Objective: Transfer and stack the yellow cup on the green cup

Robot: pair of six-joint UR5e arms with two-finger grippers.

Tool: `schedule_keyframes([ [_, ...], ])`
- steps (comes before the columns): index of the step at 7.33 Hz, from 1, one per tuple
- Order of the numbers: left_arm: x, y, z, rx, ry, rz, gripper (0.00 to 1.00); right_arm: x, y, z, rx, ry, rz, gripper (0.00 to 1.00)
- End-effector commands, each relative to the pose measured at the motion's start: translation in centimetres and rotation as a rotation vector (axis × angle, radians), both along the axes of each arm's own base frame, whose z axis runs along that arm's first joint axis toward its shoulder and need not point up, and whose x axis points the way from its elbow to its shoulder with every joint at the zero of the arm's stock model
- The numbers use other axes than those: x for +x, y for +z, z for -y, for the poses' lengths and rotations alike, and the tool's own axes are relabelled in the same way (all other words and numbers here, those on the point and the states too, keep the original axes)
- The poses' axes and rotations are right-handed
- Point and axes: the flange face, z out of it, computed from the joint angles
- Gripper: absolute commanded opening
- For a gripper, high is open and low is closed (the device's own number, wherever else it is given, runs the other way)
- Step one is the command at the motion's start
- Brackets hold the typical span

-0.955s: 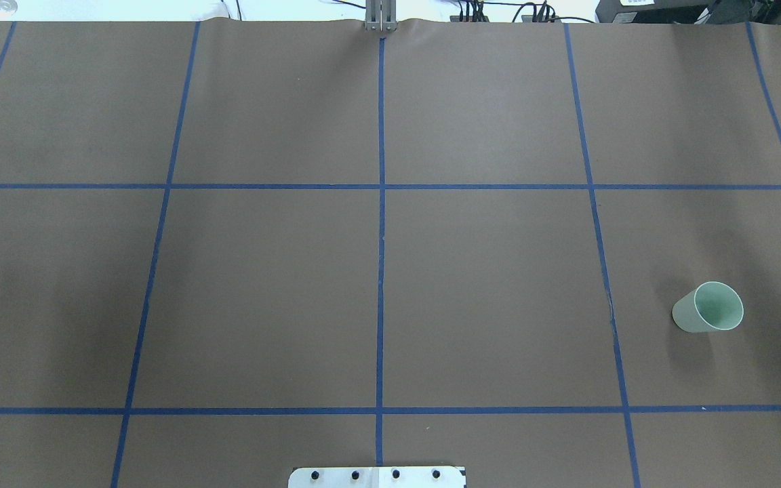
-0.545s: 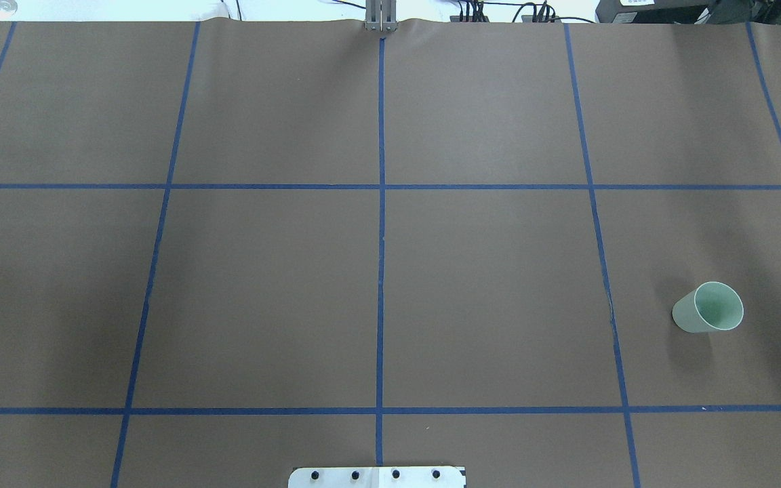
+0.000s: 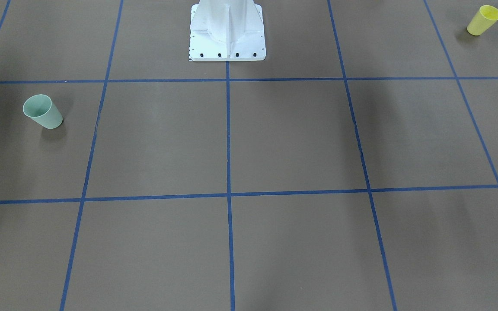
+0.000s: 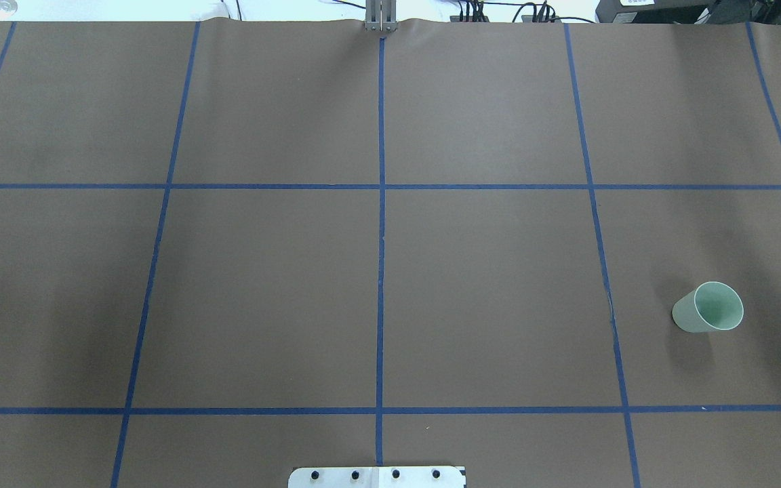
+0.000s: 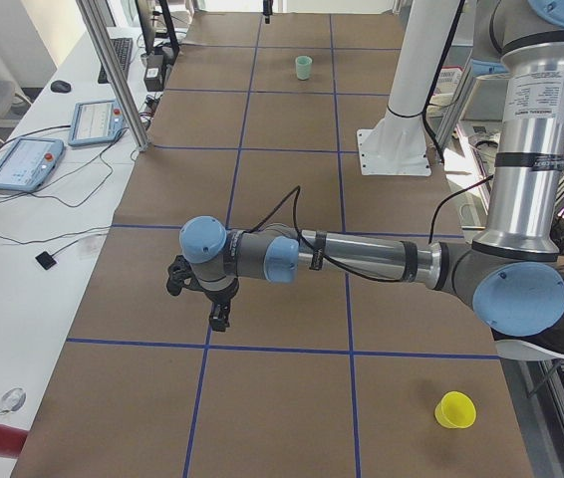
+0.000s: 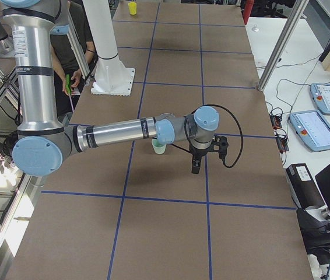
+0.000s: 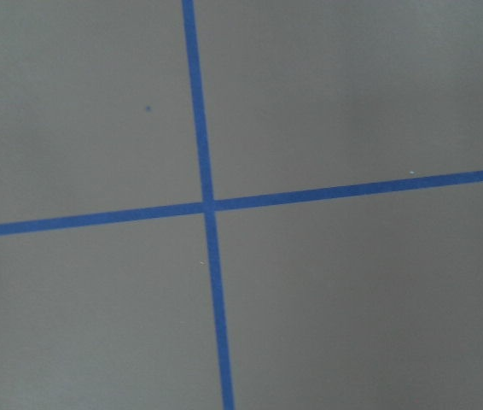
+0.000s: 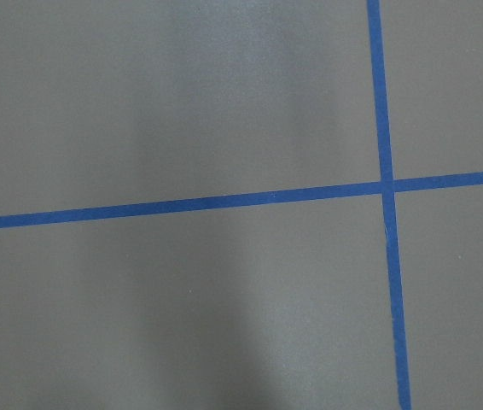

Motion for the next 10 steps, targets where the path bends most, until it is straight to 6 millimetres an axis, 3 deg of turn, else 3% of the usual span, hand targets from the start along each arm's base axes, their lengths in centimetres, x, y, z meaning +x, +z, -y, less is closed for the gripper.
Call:
schedule_keyframes([
  [1, 0.8, -2.6, -0.3, -0.131, -0.131, -0.036, 1.0, -0.2, 0.6, -0.3, -0.017, -0.001, 0.006, 1.0],
  [2, 3.1, -4.1, -0.9, -0.217, -0.185, -0.033, 1.0, -0.2, 0.8, -0.3, -0.023, -0.003, 0.01, 1.0],
  [5, 12.9, -4.2, -1.2, -0.388, -0.369, 0.112, 1.0, -2.2, 0.8, -0.4, -0.03, -0.042, 0.036, 1.0],
  [7, 19.5, -2.5, -3.0, -0.489, -0.615, 0.31, 1.0, -3.6, 0.1, -0.6, -0.035, -0.074, 0.089, 1.0],
  [8, 19.7, -1.3, -5.1, -0.518, -0.74, 0.375, 1.0, -3.9, -0.2, -0.7, -0.032, -0.082, 0.104, 1.0],
  [9, 20.5, 0.7, -8.2, -0.569, -0.892, 0.462, 1.0, -6.0, -1.1, -0.6, 0.002, -0.124, 0.112, 1.0],
  [10, 20.9, 0.1, -11.5, -0.596, -1.009, 0.57, 1.0, -7.3, -0.9, -0.8, 0.034, -0.148, 0.117, 1.0],
])
